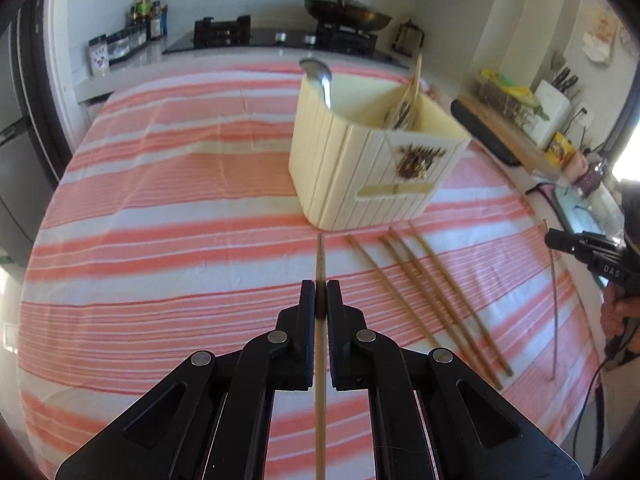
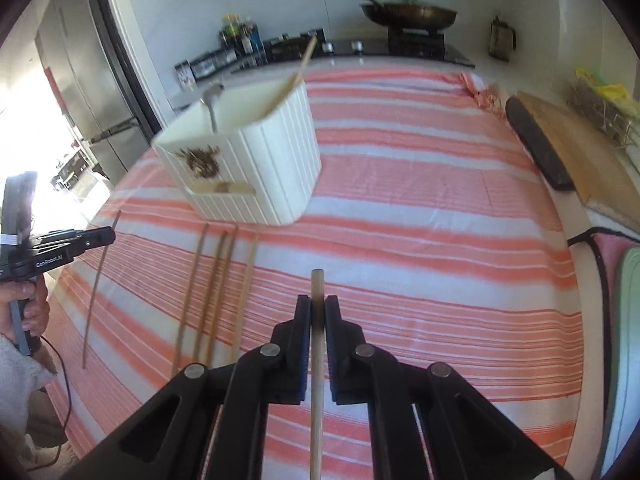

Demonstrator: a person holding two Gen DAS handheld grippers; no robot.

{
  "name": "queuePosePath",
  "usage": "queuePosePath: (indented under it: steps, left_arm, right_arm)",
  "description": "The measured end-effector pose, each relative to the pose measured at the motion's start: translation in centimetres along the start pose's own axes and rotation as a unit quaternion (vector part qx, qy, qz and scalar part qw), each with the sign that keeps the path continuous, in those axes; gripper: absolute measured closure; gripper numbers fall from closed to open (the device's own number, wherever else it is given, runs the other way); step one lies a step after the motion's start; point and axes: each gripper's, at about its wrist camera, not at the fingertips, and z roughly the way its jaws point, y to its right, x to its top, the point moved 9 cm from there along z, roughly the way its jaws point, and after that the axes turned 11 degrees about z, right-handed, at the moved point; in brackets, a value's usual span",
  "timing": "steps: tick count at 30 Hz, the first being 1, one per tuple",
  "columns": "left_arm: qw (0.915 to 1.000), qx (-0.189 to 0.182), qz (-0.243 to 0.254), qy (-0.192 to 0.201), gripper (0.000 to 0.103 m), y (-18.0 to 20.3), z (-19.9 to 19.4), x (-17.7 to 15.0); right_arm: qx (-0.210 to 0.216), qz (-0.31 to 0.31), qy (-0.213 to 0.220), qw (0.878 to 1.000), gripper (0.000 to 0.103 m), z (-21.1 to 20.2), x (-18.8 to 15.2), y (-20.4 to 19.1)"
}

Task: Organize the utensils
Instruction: 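Carry both chopsticks into the white holder and open both grippers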

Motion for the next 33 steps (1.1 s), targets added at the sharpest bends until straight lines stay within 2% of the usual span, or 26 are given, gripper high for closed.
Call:
queuePosePath:
  steps: [6,11,19,26,30,33]
  left_arm:
    - [0.9967,-0.015,0.008,0.079,0.099,1.7,-7.1,1.8]
    - [0.9923,-0.025,0.009,0.121,0.099,2.4,-10.6,3.0]
    - [0.9880,-0.025,0.013,0.152,0.099,2.5,-13.5,4.6]
    - [0.9874,-0.020,0.024,0.155,0.099,2.4,-14.4,5.7]
    - [0.9872,-0.026,0.022,0.156,0.099,2.3,-14.7,6.2]
    - [0.9863,-0.030,0.022,0.160,0.099,2.3,-15.4,7.2]
  right_arm:
    - [0.022,-0.022,0.090,0.995,0.096,-8.1,1.2,-2.2]
    - [0.031,-0.027,0.147,0.988,0.096,-12.8,1.6,-3.7]
    - [0.048,-0.018,0.202,0.978,0.096,-15.2,4.3,-4.7]
    - [0.096,-0.010,0.248,0.964,0.096,-16.4,6.9,-6.0]
    - [0.108,-0.002,0.246,0.963,0.096,-16.1,8.1,-6.4]
    - [0.099,-0.006,0.247,0.964,0.096,-15.8,9.1,-6.8]
